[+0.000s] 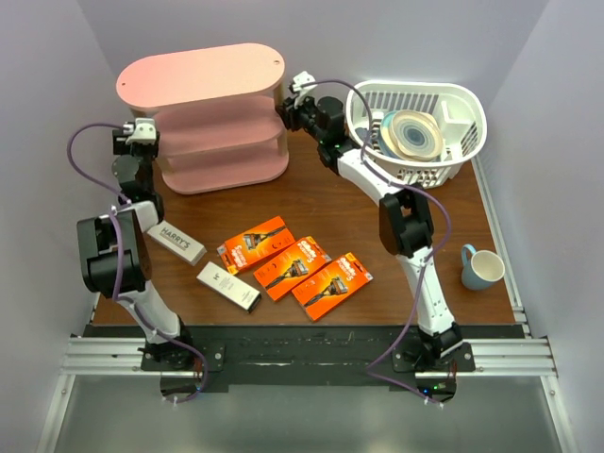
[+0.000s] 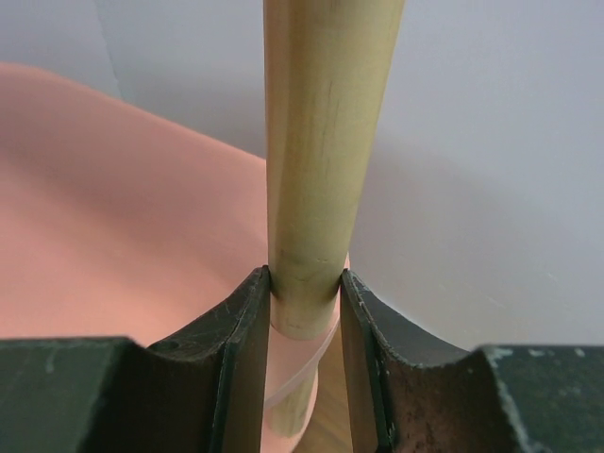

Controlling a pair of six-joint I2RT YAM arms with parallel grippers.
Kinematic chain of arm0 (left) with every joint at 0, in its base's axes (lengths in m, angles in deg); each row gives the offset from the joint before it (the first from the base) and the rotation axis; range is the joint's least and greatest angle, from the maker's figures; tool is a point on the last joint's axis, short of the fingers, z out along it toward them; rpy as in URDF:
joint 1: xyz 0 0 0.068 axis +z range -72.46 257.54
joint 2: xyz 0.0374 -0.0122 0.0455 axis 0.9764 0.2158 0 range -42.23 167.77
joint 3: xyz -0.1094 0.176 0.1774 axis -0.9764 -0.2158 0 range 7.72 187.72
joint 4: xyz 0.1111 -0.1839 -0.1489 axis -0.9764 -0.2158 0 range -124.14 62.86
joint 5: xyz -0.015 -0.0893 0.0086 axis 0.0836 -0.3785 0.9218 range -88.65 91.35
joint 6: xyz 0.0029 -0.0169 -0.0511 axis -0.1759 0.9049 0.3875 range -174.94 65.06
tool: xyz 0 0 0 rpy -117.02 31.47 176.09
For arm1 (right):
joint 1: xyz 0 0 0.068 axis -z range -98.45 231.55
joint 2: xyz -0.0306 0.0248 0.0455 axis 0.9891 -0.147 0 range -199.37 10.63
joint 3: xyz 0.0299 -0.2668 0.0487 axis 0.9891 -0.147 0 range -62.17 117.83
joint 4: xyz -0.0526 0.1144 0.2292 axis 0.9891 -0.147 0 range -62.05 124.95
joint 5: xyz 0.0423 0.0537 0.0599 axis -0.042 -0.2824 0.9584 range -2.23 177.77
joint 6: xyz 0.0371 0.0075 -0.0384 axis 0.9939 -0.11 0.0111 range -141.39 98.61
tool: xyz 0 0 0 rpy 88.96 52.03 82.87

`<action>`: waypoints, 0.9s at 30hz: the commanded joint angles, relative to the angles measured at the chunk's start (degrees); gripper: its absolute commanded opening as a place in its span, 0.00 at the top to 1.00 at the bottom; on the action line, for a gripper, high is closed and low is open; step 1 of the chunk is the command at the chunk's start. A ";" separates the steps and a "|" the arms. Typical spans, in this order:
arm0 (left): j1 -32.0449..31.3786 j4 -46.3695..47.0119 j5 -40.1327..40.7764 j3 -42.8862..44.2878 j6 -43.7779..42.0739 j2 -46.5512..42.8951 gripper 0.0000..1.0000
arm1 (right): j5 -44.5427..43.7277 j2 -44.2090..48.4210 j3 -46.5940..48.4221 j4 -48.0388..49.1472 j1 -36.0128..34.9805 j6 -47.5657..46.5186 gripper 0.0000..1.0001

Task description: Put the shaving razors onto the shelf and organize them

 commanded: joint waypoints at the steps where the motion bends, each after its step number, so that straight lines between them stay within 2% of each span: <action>1: 0.13 7.36 0.00 5.59 2.43 4.41 0.34 | -0.59 8.67 0.01 4.81 1.93 -4.01 1.00; 5: 0.13 8.16 -2.26 9.46 5.51 8.63 0.33 | -0.68 10.52 -1.92 3.23 1.75 -6.38 1.00; 10: 0.22 7.55 -13.93 13.42 8.23 12.24 0.50 | -1.47 12.37 -3.33 0.50 1.84 -8.93 1.00; 12: 0.13 6.59 -17.20 13.59 10.34 11.98 0.53 | -1.64 12.98 -3.86 -0.20 1.75 -9.54 1.00; 13: 0.13 5.97 -19.65 13.51 10.96 11.54 0.53 | -1.64 13.25 -4.04 -0.47 1.84 -9.63 1.00; 15: 0.13 4.74 -20.21 12.55 13.24 10.23 0.43 | -2.00 13.51 -3.86 -1.69 1.75 -9.64 1.00; 16: 0.13 4.65 -19.07 12.19 14.21 9.79 0.34 | -2.08 13.60 -3.77 -2.05 1.75 -9.72 1.00; 19: 0.40 3.42 -14.69 12.36 17.20 9.43 0.24 | -2.35 14.04 -3.69 -3.45 1.75 -10.60 1.00; 22: 1.27 1.14 -11.78 16.31 21.50 12.23 0.21 | -2.70 14.30 -3.07 -5.38 1.84 -11.22 1.00; 27: 1.45 0.52 -14.75 24.38 21.86 19.08 0.24 | -2.52 14.66 -2.63 -8.11 2.19 -11.66 1.00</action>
